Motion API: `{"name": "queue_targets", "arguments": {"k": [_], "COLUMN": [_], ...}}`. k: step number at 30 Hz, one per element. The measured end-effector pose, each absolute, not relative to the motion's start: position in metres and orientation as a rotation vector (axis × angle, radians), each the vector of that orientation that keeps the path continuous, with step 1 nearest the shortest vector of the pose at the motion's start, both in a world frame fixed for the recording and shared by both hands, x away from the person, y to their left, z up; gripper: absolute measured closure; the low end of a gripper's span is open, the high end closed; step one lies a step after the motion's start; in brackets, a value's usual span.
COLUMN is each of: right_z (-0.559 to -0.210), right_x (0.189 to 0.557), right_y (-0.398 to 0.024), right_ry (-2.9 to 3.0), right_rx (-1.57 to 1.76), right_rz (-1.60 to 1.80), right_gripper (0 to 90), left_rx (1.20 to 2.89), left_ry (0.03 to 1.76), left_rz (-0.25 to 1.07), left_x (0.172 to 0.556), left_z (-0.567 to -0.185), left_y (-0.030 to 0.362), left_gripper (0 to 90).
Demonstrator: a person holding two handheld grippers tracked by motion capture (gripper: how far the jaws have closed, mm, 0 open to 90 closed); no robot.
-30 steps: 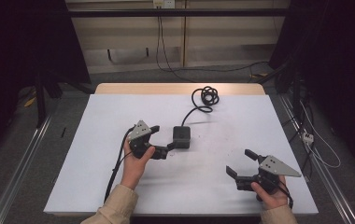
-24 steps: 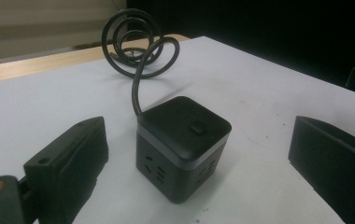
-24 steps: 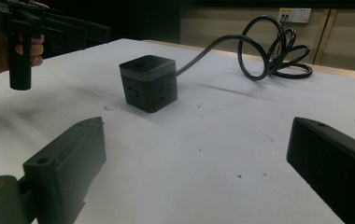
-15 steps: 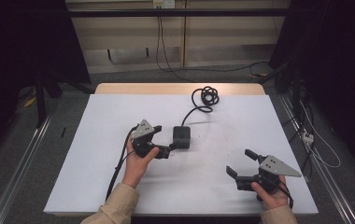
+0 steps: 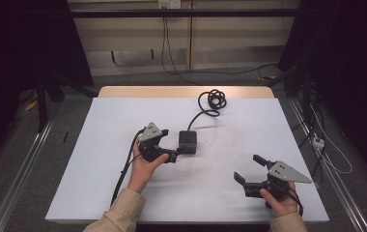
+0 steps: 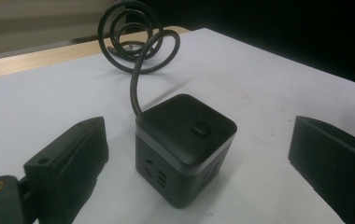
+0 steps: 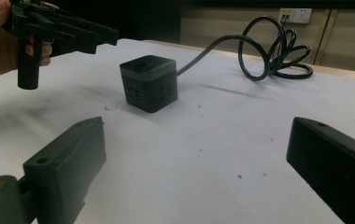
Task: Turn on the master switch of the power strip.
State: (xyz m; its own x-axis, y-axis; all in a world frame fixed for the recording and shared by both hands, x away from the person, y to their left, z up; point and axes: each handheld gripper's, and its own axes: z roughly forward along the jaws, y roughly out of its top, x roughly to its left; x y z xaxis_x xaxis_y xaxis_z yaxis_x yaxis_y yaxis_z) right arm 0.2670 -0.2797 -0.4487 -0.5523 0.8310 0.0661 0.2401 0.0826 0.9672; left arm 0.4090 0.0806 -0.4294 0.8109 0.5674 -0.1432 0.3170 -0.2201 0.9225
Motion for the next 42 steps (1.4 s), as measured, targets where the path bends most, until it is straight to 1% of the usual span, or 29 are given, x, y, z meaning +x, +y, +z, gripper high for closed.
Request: {"name": "queue_targets", "arguments": {"k": [9, 21, 30, 39, 42], "right_z": [-0.4488, -0.4488, -0.4486, -0.4483, -0.4480], "right_x": [0.2671, 0.2670, 0.2667, 0.2666, 0.2664], "right_y": [-0.2797, -0.2801, -0.2797, -0.2791, -0.2792], "right_ry": [1.850, 1.851, 1.851, 1.855, 1.850], "right_rx": [1.054, 1.054, 1.053, 1.048, 1.049], "right_rz": [1.492, 1.492, 1.495, 1.496, 1.498], "right_gripper": [4.1, 4.2, 4.1, 4.0, 4.0], "left_rx": [1.836, 1.836, 1.836, 1.843, 1.852], "left_ry": [0.671, 0.678, 0.688, 0.687, 0.676], "left_rz": [0.260, 0.251, 0.226, 0.234, 0.240], "left_x": [0.4106, 0.4139, 0.4157, 0.4162, 0.4171], "left_z": [-0.4285, -0.4277, -0.4283, -0.4235, -0.4215], "left_y": [0.0766, 0.0748, 0.0747, 0.0740, 0.0725], "left_gripper": [6.2, 11.2, 17.6, 23.6, 27.1]}}
